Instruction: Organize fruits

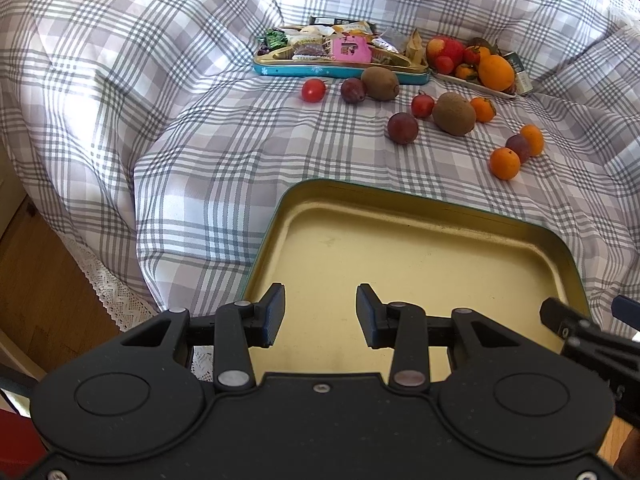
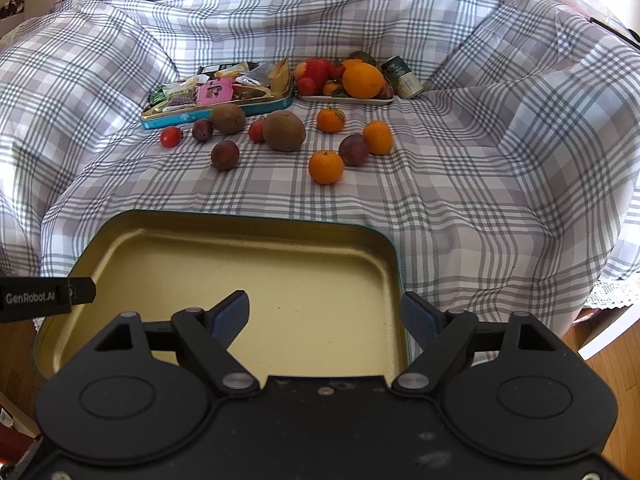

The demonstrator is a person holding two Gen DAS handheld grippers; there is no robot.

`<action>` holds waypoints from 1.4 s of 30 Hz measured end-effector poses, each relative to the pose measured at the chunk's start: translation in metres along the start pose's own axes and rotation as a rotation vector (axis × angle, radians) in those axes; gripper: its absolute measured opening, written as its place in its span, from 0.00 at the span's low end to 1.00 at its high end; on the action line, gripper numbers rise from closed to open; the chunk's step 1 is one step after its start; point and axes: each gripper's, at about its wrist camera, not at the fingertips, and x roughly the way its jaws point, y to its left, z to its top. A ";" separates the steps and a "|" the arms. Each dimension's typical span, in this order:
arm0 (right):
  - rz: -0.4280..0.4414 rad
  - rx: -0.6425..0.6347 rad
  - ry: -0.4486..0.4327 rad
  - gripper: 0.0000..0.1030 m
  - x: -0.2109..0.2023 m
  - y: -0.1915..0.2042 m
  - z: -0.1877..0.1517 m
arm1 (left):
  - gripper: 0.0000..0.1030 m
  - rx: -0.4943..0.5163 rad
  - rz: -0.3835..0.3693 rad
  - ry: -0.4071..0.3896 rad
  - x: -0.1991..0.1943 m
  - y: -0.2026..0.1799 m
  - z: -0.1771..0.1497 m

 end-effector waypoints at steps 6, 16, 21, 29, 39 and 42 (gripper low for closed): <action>0.072 -0.083 0.016 0.87 0.005 0.012 0.000 | 0.46 0.002 0.008 -0.015 0.005 0.001 0.006; 0.131 -0.136 0.024 0.86 0.017 0.020 0.010 | 0.46 0.071 0.016 -0.031 0.020 0.004 0.038; 0.148 -0.164 0.039 0.82 0.030 0.025 0.017 | 0.46 0.046 -0.004 -0.051 0.031 0.013 0.064; 0.162 -0.165 0.024 0.77 0.053 0.032 0.041 | 0.46 0.052 -0.011 -0.061 0.067 0.021 0.108; 0.107 -0.153 -0.046 0.71 0.096 0.025 0.096 | 0.46 0.102 -0.020 -0.048 0.111 0.016 0.146; 0.085 -0.159 -0.068 0.71 0.111 0.022 0.111 | 0.46 0.126 -0.014 -0.059 0.122 0.013 0.154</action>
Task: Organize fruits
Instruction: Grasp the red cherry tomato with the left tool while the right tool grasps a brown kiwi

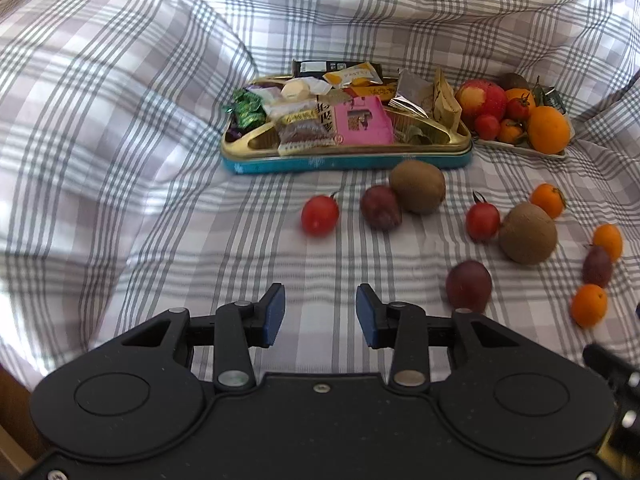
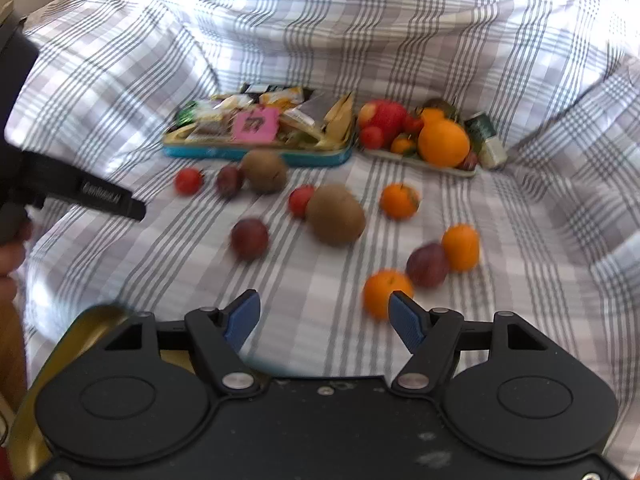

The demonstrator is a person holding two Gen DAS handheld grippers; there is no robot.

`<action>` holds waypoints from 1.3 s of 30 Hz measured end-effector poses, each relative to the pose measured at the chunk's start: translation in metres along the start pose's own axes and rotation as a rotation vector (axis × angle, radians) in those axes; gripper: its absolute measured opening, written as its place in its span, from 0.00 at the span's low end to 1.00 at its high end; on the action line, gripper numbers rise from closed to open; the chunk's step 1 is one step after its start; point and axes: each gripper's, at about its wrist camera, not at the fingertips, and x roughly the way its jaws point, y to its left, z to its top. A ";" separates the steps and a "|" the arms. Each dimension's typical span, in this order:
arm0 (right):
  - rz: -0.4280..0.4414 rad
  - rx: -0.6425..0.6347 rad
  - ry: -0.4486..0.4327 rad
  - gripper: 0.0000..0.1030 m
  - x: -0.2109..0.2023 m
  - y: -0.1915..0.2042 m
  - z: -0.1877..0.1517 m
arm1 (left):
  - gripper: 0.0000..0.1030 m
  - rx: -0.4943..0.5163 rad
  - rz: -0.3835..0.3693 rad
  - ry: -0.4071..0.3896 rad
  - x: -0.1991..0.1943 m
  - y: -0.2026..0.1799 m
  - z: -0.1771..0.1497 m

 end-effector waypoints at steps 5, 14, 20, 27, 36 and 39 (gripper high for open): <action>-0.025 -0.014 -0.025 0.71 0.025 -0.004 0.020 | 0.46 0.036 -0.016 -0.003 0.021 -0.003 0.012; -0.011 -0.062 -0.016 0.71 0.068 -0.004 0.041 | 0.46 0.043 -0.047 -0.032 0.057 -0.001 0.034; -0.003 -0.063 0.015 0.71 0.092 -0.007 0.047 | 0.46 0.028 -0.031 -0.027 0.080 0.003 0.043; 0.007 -0.076 0.031 0.71 0.109 -0.006 0.049 | 0.46 0.007 -0.045 -0.027 0.091 0.007 0.047; 0.005 -0.110 0.055 0.71 0.128 -0.001 0.047 | 0.47 -0.008 -0.046 0.010 0.106 0.008 0.043; 0.004 -0.115 0.056 0.71 0.132 0.000 0.047 | 0.47 0.000 -0.041 0.010 0.106 0.006 0.044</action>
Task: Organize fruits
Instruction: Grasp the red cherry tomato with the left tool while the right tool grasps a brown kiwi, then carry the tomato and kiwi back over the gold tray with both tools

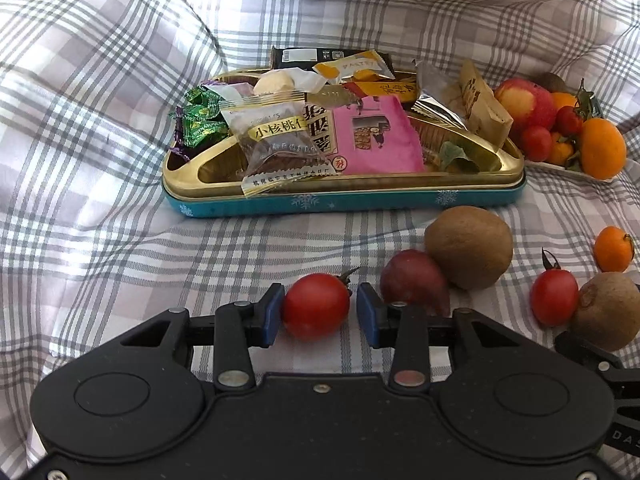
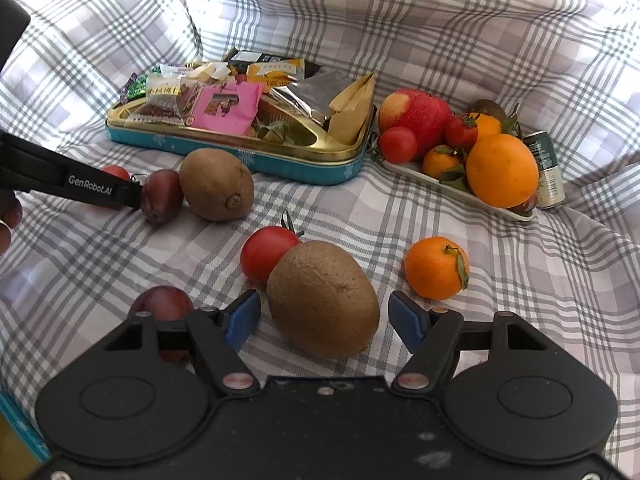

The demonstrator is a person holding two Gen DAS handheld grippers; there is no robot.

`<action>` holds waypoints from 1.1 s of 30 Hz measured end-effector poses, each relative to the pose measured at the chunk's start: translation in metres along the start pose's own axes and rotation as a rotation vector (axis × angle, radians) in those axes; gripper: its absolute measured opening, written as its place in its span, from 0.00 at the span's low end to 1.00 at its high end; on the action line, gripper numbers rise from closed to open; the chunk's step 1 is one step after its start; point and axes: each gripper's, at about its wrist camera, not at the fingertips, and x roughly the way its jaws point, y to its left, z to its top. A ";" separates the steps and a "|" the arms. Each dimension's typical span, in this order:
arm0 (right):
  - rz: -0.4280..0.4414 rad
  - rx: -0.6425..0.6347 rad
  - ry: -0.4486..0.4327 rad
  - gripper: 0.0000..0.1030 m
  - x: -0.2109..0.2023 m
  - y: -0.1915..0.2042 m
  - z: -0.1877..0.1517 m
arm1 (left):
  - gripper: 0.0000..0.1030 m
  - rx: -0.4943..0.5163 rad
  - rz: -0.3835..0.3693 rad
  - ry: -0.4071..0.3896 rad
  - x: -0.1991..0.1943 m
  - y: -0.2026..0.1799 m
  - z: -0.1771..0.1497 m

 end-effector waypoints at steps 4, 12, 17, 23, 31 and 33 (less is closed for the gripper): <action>0.005 -0.005 -0.011 0.59 0.003 0.001 0.002 | 0.46 -0.022 -0.003 0.003 -0.001 0.000 0.001; 0.021 0.060 0.013 0.55 -0.001 -0.005 0.003 | 0.41 -0.083 -0.060 0.024 -0.013 0.006 -0.001; 0.036 0.127 0.019 0.55 -0.013 -0.011 0.000 | 0.41 -0.079 -0.054 0.003 -0.034 0.003 -0.004; 0.029 0.128 -0.018 0.55 -0.042 -0.008 -0.004 | 0.41 -0.080 -0.073 -0.015 -0.064 -0.001 -0.008; 0.058 0.132 -0.045 0.55 -0.093 -0.001 -0.024 | 0.41 -0.044 -0.096 -0.035 -0.115 -0.016 -0.030; 0.060 0.123 -0.052 0.55 -0.108 0.003 -0.033 | 0.41 -0.029 -0.099 -0.042 -0.129 -0.022 -0.038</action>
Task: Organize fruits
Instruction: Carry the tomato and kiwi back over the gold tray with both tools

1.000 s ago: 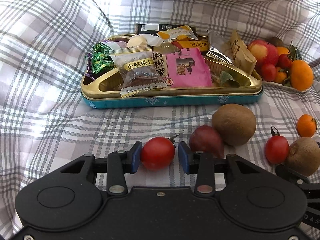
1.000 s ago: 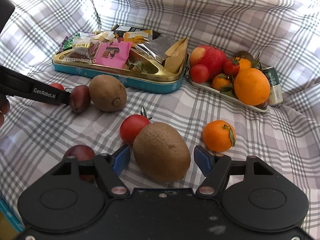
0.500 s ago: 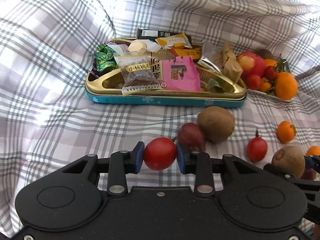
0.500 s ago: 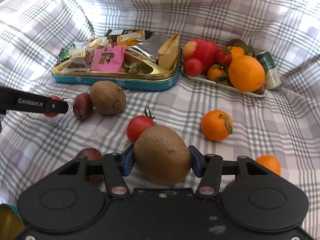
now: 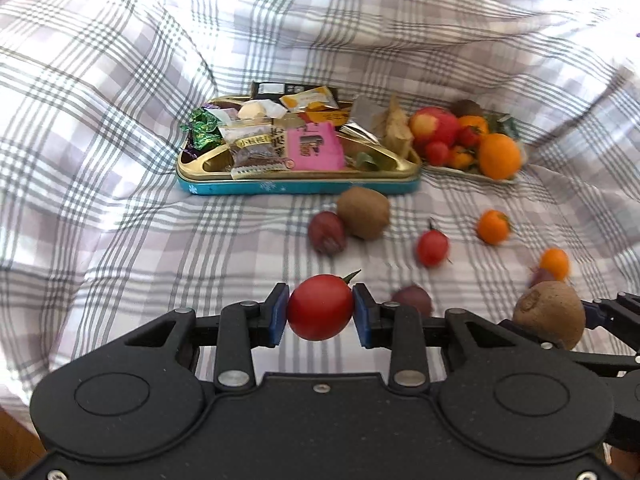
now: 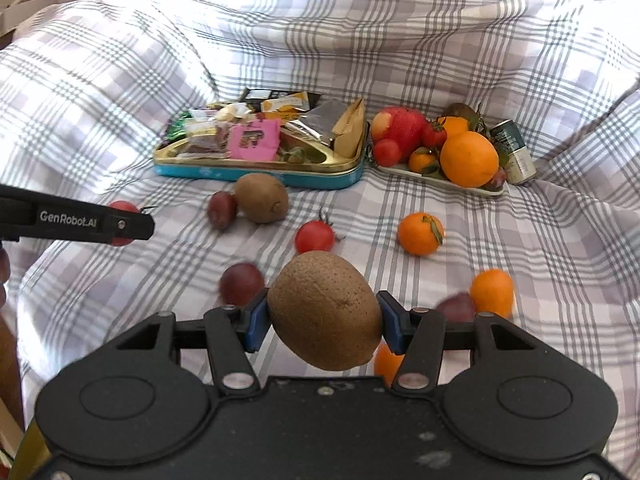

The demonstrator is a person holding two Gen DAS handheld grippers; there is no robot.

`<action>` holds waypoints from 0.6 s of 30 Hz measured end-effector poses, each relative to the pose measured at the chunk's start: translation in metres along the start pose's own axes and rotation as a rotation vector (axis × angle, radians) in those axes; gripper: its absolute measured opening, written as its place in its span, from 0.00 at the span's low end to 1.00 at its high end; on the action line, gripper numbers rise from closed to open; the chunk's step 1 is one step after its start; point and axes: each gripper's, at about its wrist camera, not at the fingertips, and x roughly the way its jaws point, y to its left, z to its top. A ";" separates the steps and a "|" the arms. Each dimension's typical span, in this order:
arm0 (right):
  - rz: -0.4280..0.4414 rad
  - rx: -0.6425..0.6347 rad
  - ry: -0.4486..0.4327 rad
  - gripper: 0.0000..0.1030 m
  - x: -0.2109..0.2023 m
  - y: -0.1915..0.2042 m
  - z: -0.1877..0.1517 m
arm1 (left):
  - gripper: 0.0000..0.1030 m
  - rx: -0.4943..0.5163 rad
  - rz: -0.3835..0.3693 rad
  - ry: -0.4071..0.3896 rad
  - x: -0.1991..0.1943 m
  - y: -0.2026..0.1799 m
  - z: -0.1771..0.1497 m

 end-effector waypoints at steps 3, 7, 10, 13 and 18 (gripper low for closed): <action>0.008 -0.003 -0.002 0.55 -0.021 0.004 -0.015 | 0.41 0.016 -0.003 0.001 -0.019 -0.010 -0.013; 0.025 0.012 -0.003 0.55 -0.049 0.007 -0.036 | 0.41 0.031 -0.015 0.015 -0.040 -0.022 -0.034; 0.028 0.019 -0.006 0.55 -0.066 0.011 -0.050 | 0.41 0.041 -0.026 0.029 -0.053 -0.031 -0.052; 0.033 0.021 0.003 0.55 -0.082 0.014 -0.066 | 0.41 0.050 -0.027 0.046 -0.064 -0.039 -0.069; 0.049 0.011 0.027 0.55 -0.104 0.020 -0.092 | 0.41 0.037 -0.005 0.074 -0.076 -0.046 -0.093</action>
